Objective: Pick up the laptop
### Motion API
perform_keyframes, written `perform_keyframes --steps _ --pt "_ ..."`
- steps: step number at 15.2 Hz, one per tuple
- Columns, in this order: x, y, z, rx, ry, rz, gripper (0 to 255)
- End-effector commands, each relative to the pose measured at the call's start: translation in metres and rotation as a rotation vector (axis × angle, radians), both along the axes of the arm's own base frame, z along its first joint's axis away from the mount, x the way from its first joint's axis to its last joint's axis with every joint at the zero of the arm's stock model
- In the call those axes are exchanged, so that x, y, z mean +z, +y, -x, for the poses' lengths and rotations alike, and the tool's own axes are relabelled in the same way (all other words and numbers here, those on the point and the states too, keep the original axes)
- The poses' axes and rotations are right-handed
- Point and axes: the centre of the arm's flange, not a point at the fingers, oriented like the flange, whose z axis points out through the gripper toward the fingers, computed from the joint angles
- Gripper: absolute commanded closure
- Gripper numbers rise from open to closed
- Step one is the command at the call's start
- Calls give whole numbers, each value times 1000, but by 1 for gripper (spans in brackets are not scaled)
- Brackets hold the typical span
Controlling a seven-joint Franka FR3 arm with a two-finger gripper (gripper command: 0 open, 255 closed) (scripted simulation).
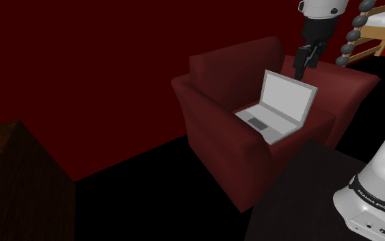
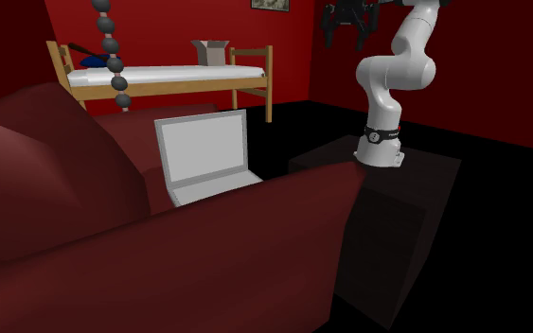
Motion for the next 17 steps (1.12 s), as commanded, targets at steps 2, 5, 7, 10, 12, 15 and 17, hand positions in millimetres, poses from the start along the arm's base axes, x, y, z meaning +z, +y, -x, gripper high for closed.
perform_keyframes --steps 2,5,7,10,12,15,17 --pt "-5 -11 -6 -5 0 -2 0" --pt "-19 -45 -23 -20 -1 -9 0" --pt "-28 -68 -34 -31 -2 -14 0" --pt "-42 -102 -51 -46 -3 -20 0" --pt "-52 -125 -61 -56 -4 -25 0" --pt "-66 -159 -77 -72 -5 -32 0" --pt "-76 -182 -87 -82 -5 -36 0"
